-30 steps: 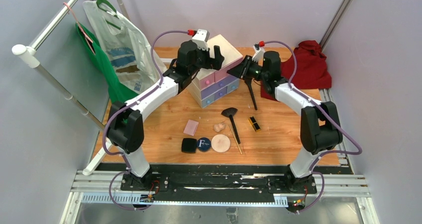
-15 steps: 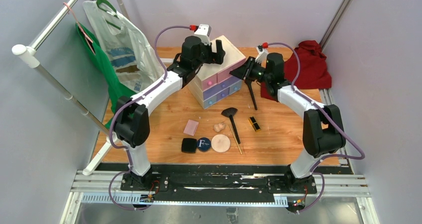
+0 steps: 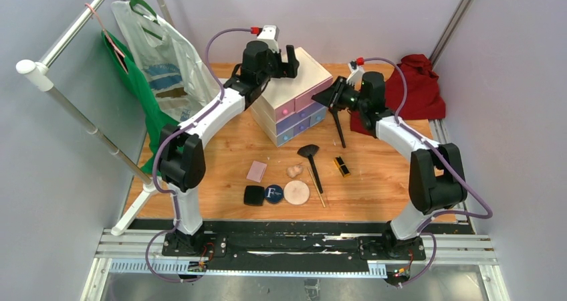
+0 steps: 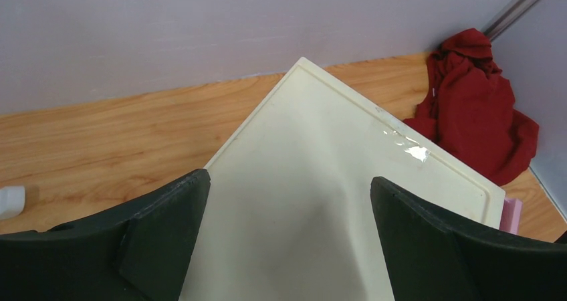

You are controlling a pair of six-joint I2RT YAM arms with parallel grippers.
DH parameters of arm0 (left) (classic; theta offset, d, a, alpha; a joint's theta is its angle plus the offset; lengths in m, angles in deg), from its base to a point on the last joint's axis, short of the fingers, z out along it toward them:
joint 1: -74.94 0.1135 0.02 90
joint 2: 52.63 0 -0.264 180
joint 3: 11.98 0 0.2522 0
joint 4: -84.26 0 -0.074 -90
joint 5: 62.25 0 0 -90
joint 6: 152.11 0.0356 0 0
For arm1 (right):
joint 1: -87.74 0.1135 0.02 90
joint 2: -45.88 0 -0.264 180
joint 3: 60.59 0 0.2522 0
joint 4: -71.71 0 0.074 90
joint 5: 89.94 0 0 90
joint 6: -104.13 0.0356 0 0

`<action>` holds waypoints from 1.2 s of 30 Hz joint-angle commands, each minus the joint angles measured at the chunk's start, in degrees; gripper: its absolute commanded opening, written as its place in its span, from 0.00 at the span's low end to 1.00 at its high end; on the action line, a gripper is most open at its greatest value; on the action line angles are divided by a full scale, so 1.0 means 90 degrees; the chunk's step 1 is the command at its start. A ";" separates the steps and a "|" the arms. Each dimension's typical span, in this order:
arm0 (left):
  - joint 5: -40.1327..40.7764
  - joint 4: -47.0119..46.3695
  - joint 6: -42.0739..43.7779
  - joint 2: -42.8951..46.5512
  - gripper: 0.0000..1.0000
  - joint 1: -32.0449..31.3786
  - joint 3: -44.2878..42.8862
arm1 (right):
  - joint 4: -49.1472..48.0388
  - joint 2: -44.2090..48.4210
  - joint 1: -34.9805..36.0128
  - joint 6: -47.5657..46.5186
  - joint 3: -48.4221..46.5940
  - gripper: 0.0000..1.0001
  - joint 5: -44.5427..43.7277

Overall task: Organize the makeup
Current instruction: Open the drawer in the storage box.

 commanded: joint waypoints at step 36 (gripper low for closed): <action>0.0161 0.1823 -0.0189 -0.0844 0.98 0.0320 0.0306 | 0.0235 0.2451 -0.0396 -0.0300 0.1982 0.01 -0.0150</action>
